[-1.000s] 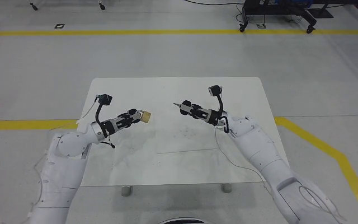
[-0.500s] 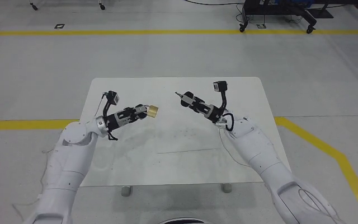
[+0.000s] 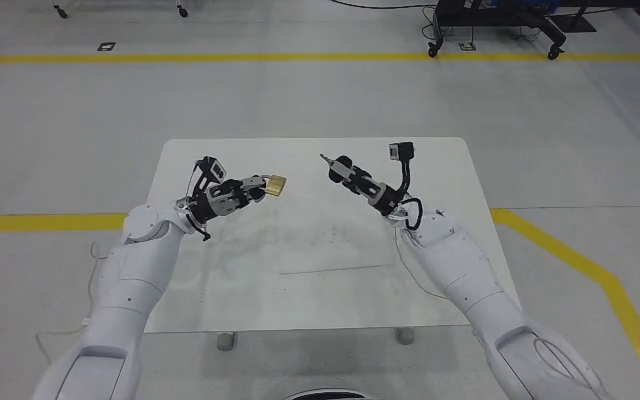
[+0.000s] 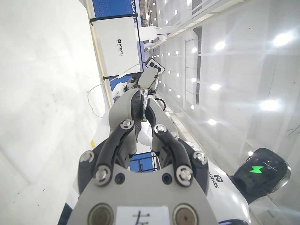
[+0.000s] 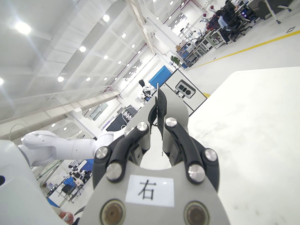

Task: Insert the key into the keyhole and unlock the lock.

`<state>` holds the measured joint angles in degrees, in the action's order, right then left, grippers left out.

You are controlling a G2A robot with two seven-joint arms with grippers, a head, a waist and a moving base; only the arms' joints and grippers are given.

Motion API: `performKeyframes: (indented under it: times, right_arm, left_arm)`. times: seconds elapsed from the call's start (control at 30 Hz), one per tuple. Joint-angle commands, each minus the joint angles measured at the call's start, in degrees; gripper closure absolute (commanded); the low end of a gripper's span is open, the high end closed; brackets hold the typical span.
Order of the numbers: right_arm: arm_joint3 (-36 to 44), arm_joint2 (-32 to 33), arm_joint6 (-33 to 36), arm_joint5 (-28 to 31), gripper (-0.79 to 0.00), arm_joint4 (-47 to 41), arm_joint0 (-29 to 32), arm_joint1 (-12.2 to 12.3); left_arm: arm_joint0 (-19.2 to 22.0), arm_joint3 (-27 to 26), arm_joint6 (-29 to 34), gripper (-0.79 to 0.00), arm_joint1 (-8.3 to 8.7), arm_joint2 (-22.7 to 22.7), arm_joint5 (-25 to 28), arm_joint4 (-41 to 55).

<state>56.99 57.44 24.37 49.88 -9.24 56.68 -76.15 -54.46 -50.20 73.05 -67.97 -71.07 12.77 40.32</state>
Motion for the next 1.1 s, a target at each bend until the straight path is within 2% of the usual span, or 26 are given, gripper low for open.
performKeyframes:
  times: [0.0, 0.1, 0.3, 0.53, 0.8, 1.07]
  right_arm:
    - [0.86, -1.18, -5.50, -1.74, 0.000, 2.25, 0.27, -0.71]
    - [0.26, -2.89, -10.53, -4.39, 0.000, 4.58, -0.13, -1.82]
    - [-1.20, -5.69, -17.25, -7.90, 0.000, 7.88, -1.32, -3.76]
    - [-2.39, -7.95, -21.53, -6.71, 0.000, 10.49, -2.08, -5.55]
    - [-3.48, -8.56, -19.50, -4.30, 0.000, 9.11, -2.59, -6.59]
    - [-3.12, -7.83, -11.94, -1.67, 0.000, 3.74, -2.19, -6.60]
  left_arm:
    - [0.15, 1.11, 1.05, 0.000, -0.36, 0.26, -3.89, 3.81]
    - [1.46, 4.97, 2.05, 0.000, -1.40, 1.24, -7.24, 9.41]
    - [3.87, 9.56, 7.20, 0.000, -3.64, 4.66, -8.76, 14.78]
    - [6.73, 13.83, 11.37, 0.000, -5.04, 7.44, -9.32, 14.27]
    - [8.69, 17.13, 12.47, 0.000, -6.05, 8.57, -8.73, 14.06]
    - [9.84, 19.41, 11.91, 0.000, -6.59, 8.81, -7.91, 13.40]
